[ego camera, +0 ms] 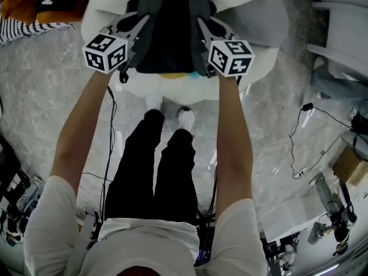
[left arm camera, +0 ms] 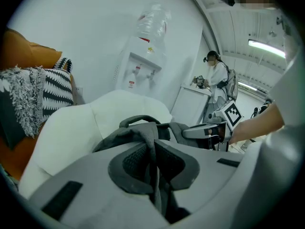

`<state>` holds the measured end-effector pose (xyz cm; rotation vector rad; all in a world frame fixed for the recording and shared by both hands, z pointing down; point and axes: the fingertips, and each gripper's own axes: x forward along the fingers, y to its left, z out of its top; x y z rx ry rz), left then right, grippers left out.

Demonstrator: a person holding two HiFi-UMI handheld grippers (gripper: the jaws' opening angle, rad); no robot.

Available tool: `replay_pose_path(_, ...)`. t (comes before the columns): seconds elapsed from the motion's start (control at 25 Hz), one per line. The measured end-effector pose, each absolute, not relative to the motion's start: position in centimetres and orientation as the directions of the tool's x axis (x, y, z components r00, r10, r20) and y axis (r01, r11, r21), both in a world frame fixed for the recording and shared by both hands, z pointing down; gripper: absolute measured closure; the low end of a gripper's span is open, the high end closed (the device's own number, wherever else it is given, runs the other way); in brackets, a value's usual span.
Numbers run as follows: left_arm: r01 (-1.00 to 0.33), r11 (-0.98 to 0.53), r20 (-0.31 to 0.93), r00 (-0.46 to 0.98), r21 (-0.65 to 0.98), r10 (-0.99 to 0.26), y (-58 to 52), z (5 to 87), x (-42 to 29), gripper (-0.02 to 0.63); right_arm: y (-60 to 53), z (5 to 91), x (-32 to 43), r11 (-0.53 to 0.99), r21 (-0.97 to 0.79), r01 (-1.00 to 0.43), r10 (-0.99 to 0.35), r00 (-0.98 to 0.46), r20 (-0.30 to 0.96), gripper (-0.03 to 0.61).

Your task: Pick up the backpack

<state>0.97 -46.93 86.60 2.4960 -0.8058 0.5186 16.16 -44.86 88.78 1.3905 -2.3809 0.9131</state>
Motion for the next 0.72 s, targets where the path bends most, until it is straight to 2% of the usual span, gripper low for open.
replay_pose_path(0.72,-0.688,-0.636,0.527,0.705,0.349,-0.474,-39.2,78.1,0.9,0.583,-36.9,80.1,16.5,0.354,-0.461,-0.813,-0.645,-0.57,0.509,0.538)
